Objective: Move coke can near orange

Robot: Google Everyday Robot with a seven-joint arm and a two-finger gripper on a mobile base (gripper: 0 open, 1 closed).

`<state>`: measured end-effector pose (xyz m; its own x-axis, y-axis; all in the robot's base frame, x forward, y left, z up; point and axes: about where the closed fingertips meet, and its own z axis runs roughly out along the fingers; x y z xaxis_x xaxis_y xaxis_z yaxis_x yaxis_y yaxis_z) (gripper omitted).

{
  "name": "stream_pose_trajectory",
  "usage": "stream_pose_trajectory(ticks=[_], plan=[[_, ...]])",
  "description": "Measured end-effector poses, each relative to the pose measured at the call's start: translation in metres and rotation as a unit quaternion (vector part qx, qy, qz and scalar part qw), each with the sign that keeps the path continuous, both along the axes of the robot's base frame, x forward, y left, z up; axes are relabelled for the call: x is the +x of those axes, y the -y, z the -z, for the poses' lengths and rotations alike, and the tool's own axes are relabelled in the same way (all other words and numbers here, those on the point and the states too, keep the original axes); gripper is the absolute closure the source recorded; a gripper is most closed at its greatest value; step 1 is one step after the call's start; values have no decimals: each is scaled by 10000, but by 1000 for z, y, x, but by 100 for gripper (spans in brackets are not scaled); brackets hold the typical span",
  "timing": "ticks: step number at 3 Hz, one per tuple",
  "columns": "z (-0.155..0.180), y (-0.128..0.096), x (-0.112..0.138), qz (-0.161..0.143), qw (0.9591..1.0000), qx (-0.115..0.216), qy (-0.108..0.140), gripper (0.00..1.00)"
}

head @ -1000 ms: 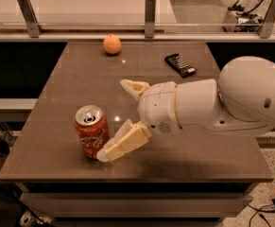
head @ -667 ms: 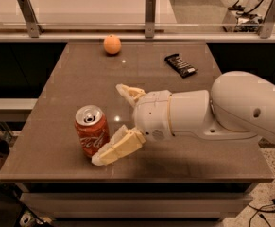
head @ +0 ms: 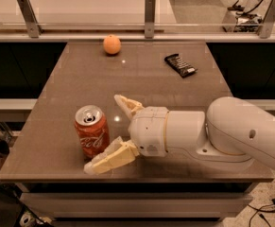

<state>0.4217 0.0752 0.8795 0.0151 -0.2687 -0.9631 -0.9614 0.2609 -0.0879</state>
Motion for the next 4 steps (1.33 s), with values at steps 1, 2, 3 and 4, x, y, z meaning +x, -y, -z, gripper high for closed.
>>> stream_pose_trajectory(ticks=[1, 2, 3, 4], plan=[[6, -10, 5, -37, 9990, 430, -139, 19], [6, -11, 4, -54, 9990, 415, -137, 43], [6, -12, 3, -71, 9990, 413, -132, 64], [5, -15, 2, -91, 9991, 404, -122, 88]])
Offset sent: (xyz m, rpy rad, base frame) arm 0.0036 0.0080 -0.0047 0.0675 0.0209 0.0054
